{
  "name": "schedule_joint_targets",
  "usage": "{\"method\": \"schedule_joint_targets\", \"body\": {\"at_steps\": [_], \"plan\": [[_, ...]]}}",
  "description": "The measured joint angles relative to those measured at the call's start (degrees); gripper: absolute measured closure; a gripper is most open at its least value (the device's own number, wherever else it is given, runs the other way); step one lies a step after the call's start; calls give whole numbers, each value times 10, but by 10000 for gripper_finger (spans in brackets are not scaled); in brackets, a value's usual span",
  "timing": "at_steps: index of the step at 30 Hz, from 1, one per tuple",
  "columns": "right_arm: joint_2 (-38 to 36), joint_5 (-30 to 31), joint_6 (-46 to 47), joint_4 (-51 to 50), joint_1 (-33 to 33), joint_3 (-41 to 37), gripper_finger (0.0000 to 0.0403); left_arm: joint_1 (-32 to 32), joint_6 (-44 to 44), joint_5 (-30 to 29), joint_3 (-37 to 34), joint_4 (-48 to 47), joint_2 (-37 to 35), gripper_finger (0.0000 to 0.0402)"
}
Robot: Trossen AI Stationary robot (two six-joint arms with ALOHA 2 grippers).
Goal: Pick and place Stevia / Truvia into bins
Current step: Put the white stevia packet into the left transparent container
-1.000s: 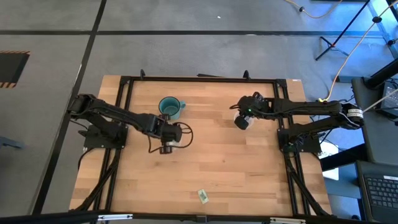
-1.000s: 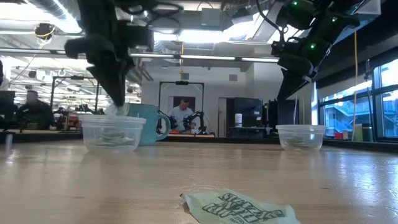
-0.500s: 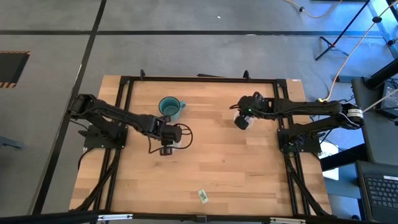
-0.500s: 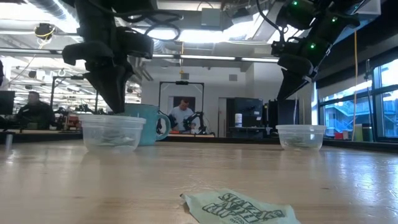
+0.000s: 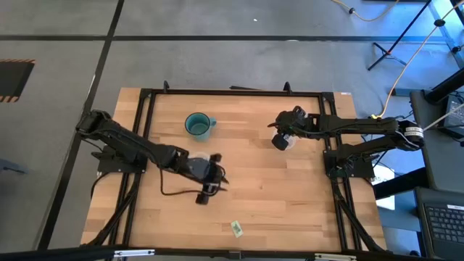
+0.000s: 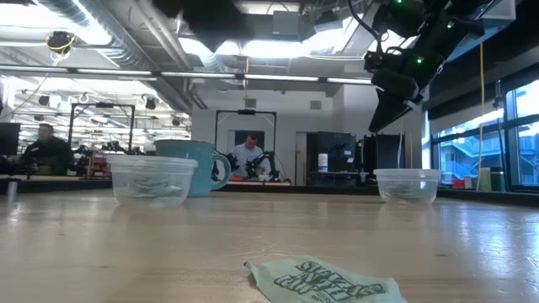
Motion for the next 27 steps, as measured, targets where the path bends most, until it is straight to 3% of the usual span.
{"method": "schedule_joint_targets", "body": {"at_steps": [3, 12, 16, 21, 27], "plan": [[0, 0, -3, -2, 0, 0, 301, -15, -15, 26, 0, 69, 30, 281], [0, 0, -27, -4, 0, 0, 301, -59, 29, 33, 28, 161, 178, 282], [0, 0, -26, -4, 0, 0, 301, -81, 29, 43, 97, 149, 243, 287], [0, 0, -24, -6, 0, 0, 301, -96, 29, 54, 177, 57, 310, 288], [0, 0, -23, -11, 0, 0, 301, -108, 24, 24, 211, 20, 347, 294]]}}
